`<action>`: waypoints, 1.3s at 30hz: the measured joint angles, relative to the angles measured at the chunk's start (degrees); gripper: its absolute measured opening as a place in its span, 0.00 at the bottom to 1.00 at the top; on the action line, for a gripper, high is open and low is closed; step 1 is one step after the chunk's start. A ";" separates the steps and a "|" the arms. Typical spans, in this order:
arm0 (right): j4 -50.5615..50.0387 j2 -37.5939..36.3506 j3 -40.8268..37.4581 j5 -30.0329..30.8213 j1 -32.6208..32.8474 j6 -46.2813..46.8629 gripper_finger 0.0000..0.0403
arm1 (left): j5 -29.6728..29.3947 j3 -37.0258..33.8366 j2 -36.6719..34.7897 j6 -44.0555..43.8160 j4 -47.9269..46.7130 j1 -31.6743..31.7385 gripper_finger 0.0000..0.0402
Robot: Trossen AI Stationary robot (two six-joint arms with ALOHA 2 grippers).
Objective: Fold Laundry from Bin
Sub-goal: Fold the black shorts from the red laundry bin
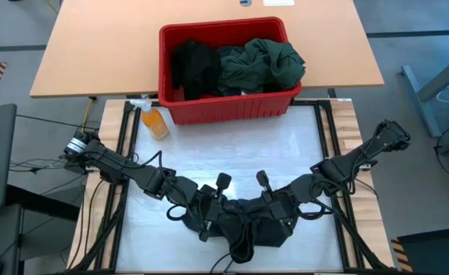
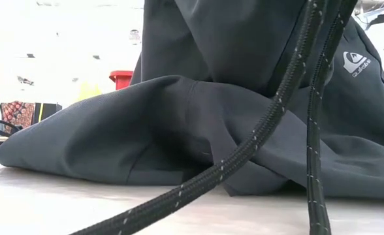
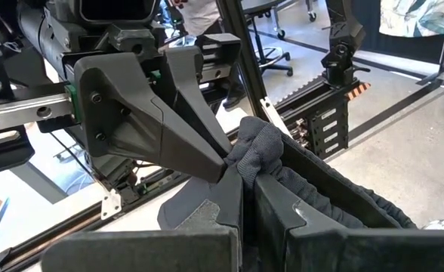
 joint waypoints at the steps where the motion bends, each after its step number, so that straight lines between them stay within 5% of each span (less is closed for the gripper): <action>1: -0.02 0.00 0.00 0.00 -0.07 0.68 0.13 | -0.03 0.00 0.00 -0.01 0.00 0.00 0.00; 14: -0.02 0.00 0.00 0.11 -0.53 5.83 0.19 | -0.04 0.00 0.00 0.46 0.24 -0.01 0.00; 30: 0.23 1.62 0.00 -0.40 -2.72 9.71 0.55 | -0.95 0.00 0.10 2.45 1.80 0.38 0.00; 39: 2.47 3.87 -0.09 0.26 -2.78 9.50 0.55 | -1.42 0.25 -0.01 -2.74 -0.46 1.31 0.00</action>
